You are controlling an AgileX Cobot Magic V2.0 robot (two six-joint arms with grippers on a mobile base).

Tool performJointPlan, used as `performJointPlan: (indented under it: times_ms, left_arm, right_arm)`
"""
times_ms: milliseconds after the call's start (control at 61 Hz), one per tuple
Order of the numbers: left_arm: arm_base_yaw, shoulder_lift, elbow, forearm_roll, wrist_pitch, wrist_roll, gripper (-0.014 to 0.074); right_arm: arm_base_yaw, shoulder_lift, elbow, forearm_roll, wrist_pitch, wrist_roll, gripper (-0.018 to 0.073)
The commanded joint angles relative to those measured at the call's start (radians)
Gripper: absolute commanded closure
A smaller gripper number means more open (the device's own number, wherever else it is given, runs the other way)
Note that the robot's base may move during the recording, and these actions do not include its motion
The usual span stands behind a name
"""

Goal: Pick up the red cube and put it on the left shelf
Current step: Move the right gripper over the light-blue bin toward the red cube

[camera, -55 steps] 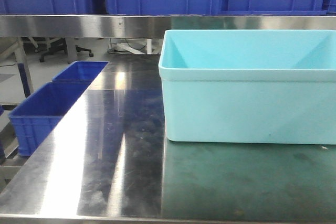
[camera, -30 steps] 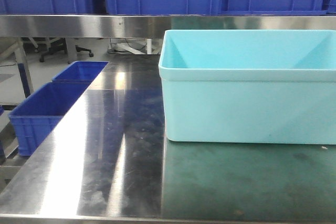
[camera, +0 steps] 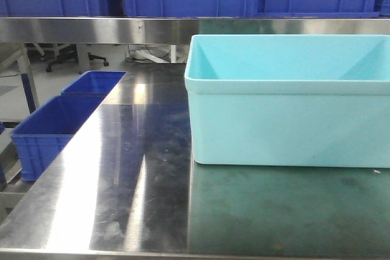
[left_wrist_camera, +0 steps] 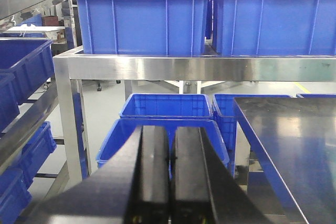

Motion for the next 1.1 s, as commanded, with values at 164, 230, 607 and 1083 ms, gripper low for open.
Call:
performJointPlan:
  times_ms: [164,230,607,1083]
  left_arm:
    - [-0.002,-0.017,0.025,0.0,-0.089,0.0,0.0495]
    - [-0.002,-0.017,0.025,0.0,-0.089,0.0,0.0495]
    - [-0.002,-0.017,0.025,0.0,-0.089,0.0,0.0495]
    - [-0.002,-0.017,0.025,0.0,-0.089,0.0,0.0495]
  right_arm:
    - [-0.005,-0.021,-0.016,-0.01,-0.086,-0.004,0.0502]
    - [-0.005,-0.021,-0.016,-0.01,-0.096,-0.004,0.0502]
    - [-0.004,0.173,-0.152,-0.01,-0.171,-0.004,0.0502]
    - [-0.004,0.854,-0.758,0.021,0.193,-0.004,0.0502]
